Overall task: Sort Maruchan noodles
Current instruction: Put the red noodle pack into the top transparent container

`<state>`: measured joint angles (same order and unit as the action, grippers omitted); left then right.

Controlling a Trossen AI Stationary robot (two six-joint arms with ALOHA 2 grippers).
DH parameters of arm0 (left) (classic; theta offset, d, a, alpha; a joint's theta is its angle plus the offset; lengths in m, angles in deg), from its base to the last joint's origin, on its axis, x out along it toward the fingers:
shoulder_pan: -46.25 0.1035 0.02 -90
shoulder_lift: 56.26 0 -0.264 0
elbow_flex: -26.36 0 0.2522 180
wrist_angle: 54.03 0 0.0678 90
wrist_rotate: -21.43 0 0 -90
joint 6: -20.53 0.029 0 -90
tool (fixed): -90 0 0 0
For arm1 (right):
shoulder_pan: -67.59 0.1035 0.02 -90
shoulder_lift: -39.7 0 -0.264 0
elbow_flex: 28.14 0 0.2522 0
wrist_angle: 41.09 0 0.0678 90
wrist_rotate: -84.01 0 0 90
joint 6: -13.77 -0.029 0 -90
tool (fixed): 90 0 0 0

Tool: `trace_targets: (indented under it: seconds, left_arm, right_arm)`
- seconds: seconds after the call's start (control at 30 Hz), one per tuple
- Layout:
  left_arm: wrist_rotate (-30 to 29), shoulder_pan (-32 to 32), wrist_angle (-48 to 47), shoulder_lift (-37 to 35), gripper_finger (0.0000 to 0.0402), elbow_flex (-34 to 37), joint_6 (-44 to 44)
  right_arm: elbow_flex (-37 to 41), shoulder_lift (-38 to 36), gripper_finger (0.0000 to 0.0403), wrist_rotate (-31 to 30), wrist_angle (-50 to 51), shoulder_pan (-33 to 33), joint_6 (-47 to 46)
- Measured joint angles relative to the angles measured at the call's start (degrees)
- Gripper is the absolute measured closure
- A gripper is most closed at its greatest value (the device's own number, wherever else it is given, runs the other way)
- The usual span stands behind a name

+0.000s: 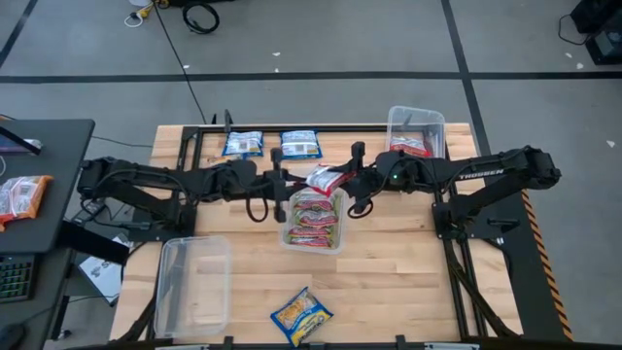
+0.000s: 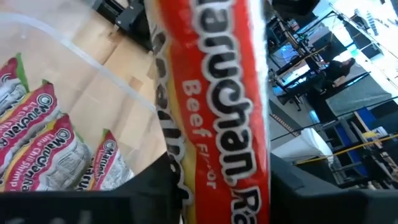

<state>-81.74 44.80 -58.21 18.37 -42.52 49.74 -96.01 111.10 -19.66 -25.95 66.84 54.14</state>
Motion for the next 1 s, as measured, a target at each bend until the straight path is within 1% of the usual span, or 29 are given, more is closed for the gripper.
trace_targets:
  seconds: [0.03, 0.13, 0.23, 0.4, 0.53, 0.6, 0.7, 0.77, 0.87, 0.93, 1.0]
  left_arm:
    - [-0.02, 0.00, 0.64, 0.00, 0.0359, 0.00, 0.01]
    - [-0.17, 0.00, 1.55, -0.02, 0.0354, 0.00, -0.03]
    - [-1.94, -0.01, 1.32, -0.02, 0.0333, 0.00, -0.06]
    - [-11.08, -0.73, -3.79, -2.79, 0.0270, -0.02, -0.08]
    - [-18.16, -1.27, -13.03, -7.27, 0.0217, 0.02, -3.73]
    - [-20.26, -1.25, -19.02, -9.92, 0.0196, 0.02, -7.44]
    - [-21.05, -0.90, -26.84, -13.14, 0.0177, -0.06, -14.25]
    - [-21.20, -0.88, -31.56, -14.73, 0.0172, 0.00, -18.59]
    - [-21.24, -1.01, -37.36, -16.09, 0.0171, 0.00, -22.53]
    - [-21.16, -1.44, -39.31, -16.28, 0.0171, 0.00, -24.45]
    - [-21.12, -1.80, -41.44, -16.26, 0.0171, 0.00, -25.65]
  right_arm:
    - [0.00, -0.02, 0.0268, -0.02, -0.05, -0.01, -0.07]
    - [0.00, -0.09, 0.0268, -0.29, -0.32, -0.01, -0.78]
    - [0.00, -0.02, 0.0268, -2.02, -0.41, 0.04, -2.80]
    - [0.00, -1.00, 0.0264, -6.69, 0.94, -0.20, -3.10]
    - [0.00, -3.90, 0.0263, -12.05, 7.21, -2.45, -3.27]
    - [0.00, -5.52, 0.0266, -16.68, 11.49, -4.85, -3.33]
    - [0.00, -7.45, 0.0266, -23.16, 19.56, -10.27, -4.21]
    - [0.00, -8.14, 0.0266, -24.36, 25.50, -14.97, -5.97]
    - [0.00, -8.30, 0.0266, -24.36, 33.57, -22.35, -9.06]
    - [0.00, -8.14, 0.0266, -24.50, 38.04, -26.92, -11.06]
    - [0.00, -8.07, 0.0266, -26.17, 40.83, -30.30, -13.36]
